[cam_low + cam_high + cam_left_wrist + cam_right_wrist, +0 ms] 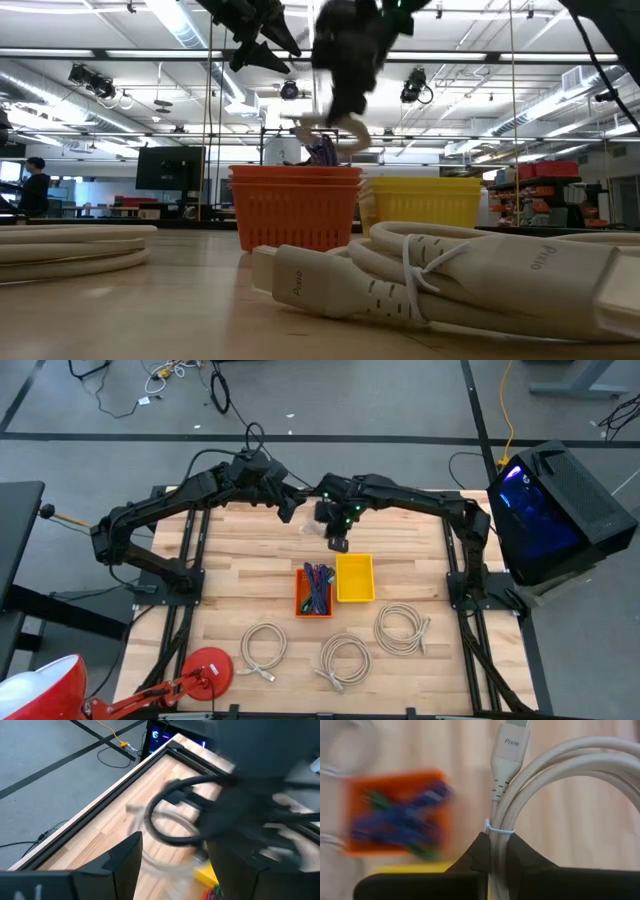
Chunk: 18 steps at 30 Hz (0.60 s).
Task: Pick & Place USB Port
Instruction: Put the brown HDMI cable into the yellow basket
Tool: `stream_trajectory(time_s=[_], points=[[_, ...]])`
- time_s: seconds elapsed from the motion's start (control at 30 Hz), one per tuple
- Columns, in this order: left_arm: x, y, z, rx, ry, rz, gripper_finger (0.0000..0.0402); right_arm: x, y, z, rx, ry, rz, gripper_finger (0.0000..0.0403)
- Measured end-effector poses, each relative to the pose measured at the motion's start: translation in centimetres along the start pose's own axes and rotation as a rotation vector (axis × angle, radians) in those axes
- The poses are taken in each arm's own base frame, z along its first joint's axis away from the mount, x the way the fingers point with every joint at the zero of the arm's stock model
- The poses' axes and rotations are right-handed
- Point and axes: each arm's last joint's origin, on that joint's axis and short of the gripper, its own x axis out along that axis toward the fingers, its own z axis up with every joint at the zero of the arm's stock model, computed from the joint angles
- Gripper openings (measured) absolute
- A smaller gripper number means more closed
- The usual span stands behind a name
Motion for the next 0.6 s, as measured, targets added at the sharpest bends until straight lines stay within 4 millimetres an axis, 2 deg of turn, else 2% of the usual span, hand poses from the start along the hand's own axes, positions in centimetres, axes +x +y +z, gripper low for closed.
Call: stream_trajectory(time_s=[0.2,0.27,0.37,0.47,0.6], points=[[0.0,0.5,-0.2,0.002,0.030,0.023,0.0227,-3.0,5.5,1.3,-0.069,-0.127,0.113,0.0024],[-0.1,0.9,-0.3,0.004,0.042,0.039,0.0227,-3.9,6.5,1.2,-0.078,-0.134,0.084,0.0024],[-0.1,1.3,-0.3,0.000,0.050,0.050,0.0227,-4.8,7.1,0.7,-0.045,-0.171,0.066,0.0024],[-0.1,1.3,-0.3,-0.001,0.050,0.051,0.0227,-4.2,7.4,-0.7,0.020,-0.241,0.123,0.0024],[-0.1,1.2,-0.3,-0.001,0.055,0.029,0.0227,-2.7,7.8,-3.7,0.132,-0.310,0.172,0.0024]])
